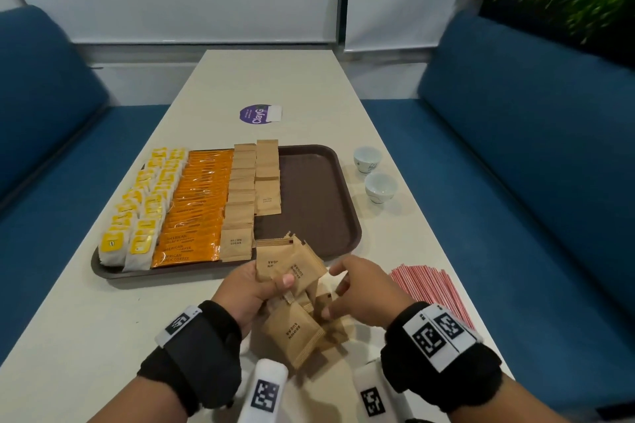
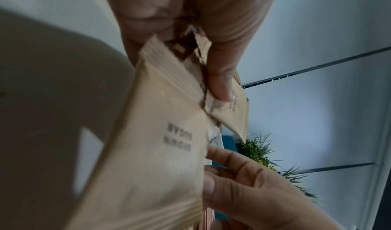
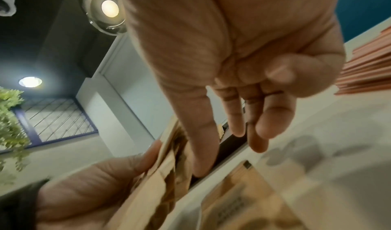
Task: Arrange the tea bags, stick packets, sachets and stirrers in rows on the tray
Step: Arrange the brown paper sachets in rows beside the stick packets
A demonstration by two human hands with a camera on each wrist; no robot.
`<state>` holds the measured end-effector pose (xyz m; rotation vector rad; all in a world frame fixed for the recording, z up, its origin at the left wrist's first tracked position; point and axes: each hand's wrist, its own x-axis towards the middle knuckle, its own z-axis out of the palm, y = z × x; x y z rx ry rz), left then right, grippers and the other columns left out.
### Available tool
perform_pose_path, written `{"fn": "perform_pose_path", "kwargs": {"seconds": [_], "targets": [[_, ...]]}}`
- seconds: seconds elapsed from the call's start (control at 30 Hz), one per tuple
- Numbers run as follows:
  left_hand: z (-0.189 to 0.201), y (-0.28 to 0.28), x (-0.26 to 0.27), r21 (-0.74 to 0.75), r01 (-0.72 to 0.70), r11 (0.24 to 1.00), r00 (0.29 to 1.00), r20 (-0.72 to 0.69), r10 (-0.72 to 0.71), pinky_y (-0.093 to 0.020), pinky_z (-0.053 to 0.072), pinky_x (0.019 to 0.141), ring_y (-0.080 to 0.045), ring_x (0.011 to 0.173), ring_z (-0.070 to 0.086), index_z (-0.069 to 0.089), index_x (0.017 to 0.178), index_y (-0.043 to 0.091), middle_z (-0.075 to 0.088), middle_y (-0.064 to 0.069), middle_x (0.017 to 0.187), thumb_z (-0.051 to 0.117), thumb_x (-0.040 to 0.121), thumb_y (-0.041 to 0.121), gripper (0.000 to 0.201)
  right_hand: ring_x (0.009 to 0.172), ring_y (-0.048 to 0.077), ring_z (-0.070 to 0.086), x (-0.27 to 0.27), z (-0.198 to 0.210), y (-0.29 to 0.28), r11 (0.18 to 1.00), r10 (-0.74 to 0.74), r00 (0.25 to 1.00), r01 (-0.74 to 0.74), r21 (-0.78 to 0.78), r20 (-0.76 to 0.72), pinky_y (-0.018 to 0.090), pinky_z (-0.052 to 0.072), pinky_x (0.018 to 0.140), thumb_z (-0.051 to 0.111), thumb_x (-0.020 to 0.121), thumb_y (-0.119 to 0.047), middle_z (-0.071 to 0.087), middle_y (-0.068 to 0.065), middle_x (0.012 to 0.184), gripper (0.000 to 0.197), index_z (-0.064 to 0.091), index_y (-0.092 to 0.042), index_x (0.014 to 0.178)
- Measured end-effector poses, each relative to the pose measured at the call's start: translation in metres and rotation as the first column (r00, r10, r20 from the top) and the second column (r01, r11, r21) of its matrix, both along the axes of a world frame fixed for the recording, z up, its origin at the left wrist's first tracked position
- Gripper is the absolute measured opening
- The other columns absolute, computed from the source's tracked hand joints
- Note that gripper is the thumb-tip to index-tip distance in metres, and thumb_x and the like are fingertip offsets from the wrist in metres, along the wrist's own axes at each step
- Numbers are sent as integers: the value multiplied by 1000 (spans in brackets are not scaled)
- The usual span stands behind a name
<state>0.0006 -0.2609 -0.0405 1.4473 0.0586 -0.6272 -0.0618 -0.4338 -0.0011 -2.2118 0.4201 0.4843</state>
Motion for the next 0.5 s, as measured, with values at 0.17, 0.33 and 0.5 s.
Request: {"fn": "perform_pose_path", "kwargs": {"seconds": [0.17,0.33,0.5], "targets": [[2,-4,1,-138,-105,985,993,-69,96,-38,50,67,-28,83,63,62,101,7,72,-10,85,56,86,2,17,70,15,56,0,10,10,914,-73,997,73,399,-15,23,41,45,62,79,-1,58,2,92,45,48,-22,116],[7,-10,5,-250,-240,938,968,-140,211,-40,51,67,-28,86,64,58,114,7,68,-14,96,55,87,5,27,66,10,58,-2,8,18,902,-124,992,116,416,-8,17,39,39,75,78,-25,61,1,86,59,38,-24,124],[9,-11,4,-265,-278,923,957,-162,242,-41,48,67,-27,93,61,58,109,14,66,-10,99,55,88,6,23,60,11,57,0,1,21,923,-159,985,122,366,71,16,40,39,73,78,-4,64,12,94,43,49,-17,111]]}}
